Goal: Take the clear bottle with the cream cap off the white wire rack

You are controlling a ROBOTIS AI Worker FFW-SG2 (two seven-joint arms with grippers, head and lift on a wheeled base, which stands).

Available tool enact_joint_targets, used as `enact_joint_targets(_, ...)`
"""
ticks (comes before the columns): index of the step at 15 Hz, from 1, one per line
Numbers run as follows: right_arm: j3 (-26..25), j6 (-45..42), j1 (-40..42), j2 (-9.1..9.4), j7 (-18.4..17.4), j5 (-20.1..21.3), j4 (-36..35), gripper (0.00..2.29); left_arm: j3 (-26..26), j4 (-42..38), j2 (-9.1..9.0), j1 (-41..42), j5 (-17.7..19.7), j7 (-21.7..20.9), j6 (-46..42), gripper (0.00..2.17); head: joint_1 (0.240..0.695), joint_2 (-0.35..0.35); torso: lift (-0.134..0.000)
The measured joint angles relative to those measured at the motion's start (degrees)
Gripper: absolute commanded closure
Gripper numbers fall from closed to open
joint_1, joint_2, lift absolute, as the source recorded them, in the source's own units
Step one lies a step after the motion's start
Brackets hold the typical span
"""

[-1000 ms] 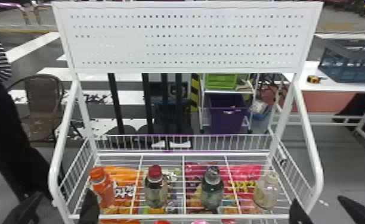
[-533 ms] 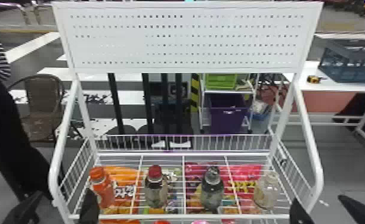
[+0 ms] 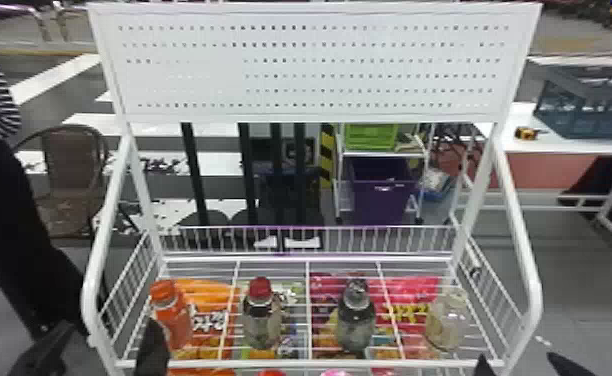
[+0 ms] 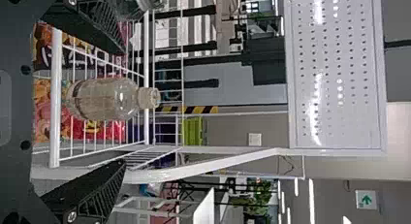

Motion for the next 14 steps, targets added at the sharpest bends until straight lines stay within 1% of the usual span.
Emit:
enact_joint_targets(3, 0.2, -12.4, -6.6, 0.00, -0.6, 1.1, 14.1, 0.10, -0.2, 0.1, -0.02, 0.0, -0.1, 0.0, 0.1, 0.12, 0.499, 0.000, 0.000)
enact_joint_targets(5, 0.6, -17.8, -10.8, 0.00, -0.7, 1.3, 20.9, 0.10, -0.6, 0.1, -0.02, 0.0, -0.2, 0.0, 0.2, 0.12, 0.499, 0.000, 0.000)
enact_joint_targets(7, 1.0, -18.8, -15.1, 0.00, -0.7, 1.5, 26.0, 0.10, -1.1, 0.2, -0.06, 0.0, -0.6, 0.0, 0.3, 0.12, 0.499, 0.000, 0.000)
enact_joint_targets(14, 3.0, -17.7, -23.9, 0.00, -0.8, 3.6, 35.6, 0.10, -1.8, 0.5, 0.00, -0.1, -1.3, 0.0, 0.8, 0.12, 0.499, 0.000, 0.000)
